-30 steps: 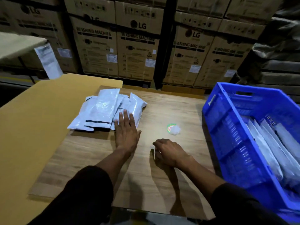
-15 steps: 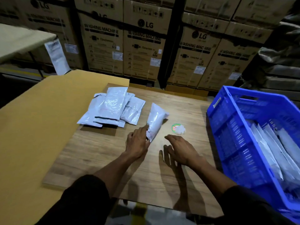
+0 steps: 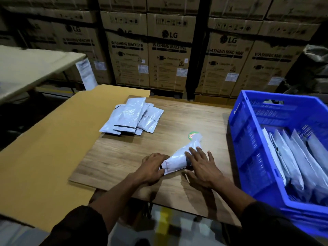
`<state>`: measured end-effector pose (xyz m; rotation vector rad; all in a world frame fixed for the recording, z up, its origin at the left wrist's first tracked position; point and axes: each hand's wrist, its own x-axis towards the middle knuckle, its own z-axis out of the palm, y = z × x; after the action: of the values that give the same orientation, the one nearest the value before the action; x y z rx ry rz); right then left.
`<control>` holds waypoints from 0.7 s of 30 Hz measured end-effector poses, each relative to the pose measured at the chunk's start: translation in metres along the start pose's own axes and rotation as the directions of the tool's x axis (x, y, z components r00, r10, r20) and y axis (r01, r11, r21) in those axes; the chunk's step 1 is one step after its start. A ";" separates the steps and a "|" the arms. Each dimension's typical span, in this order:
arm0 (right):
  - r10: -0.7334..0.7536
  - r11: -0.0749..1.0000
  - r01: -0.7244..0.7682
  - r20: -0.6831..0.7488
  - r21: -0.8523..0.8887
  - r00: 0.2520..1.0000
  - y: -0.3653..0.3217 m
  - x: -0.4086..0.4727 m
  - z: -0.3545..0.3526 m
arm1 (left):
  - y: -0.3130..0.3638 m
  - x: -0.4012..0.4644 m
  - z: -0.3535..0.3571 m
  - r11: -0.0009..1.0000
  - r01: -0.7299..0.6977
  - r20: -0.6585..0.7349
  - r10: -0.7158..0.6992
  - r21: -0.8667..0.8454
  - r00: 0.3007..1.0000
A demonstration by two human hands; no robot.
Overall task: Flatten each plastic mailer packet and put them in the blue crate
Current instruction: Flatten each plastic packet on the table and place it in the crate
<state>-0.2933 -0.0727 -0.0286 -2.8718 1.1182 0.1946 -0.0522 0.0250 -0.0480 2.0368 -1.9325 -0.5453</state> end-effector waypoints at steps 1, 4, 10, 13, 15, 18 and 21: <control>0.002 1.000 -0.002 -0.010 0.008 1.000 -0.003 -0.003 0.001 | 0.004 -0.006 0.003 0.999 0.001 -0.024 0.000 0.037 1.000; -0.006 1.000 0.007 -0.046 0.013 0.999 -0.010 -0.013 -0.004 | 0.019 -0.025 0.014 0.985 0.046 -0.063 -0.036 0.167 0.997; -0.050 0.995 0.045 -0.058 -0.090 0.997 -0.019 -0.023 -0.020 | 0.031 -0.041 0.020 0.945 0.123 -0.214 -0.059 0.302 0.975; -0.070 0.989 0.057 -0.092 -0.140 0.993 -0.023 -0.021 -0.023 | 0.037 -0.047 0.022 0.937 0.116 -0.233 -0.039 0.330 0.972; -0.057 0.987 0.039 -0.110 -0.157 0.992 -0.027 -0.020 -0.024 | 0.042 -0.049 0.022 0.934 0.097 -0.228 -0.017 0.343 0.973; -0.042 0.997 0.030 -0.184 -0.066 0.982 -0.036 -0.018 -0.023 | 0.043 -0.049 0.023 0.929 0.061 -0.224 0.024 0.366 0.974; -0.030 0.998 0.041 -0.246 0.043 0.969 -0.048 -0.016 -0.018 | 0.041 -0.044 0.023 0.913 0.023 -0.230 0.078 0.407 0.970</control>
<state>-0.2703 -0.0284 -0.0082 -2.9300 1.0872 -0.1922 -0.1012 0.0679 -0.0466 2.1828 -2.0454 0.1303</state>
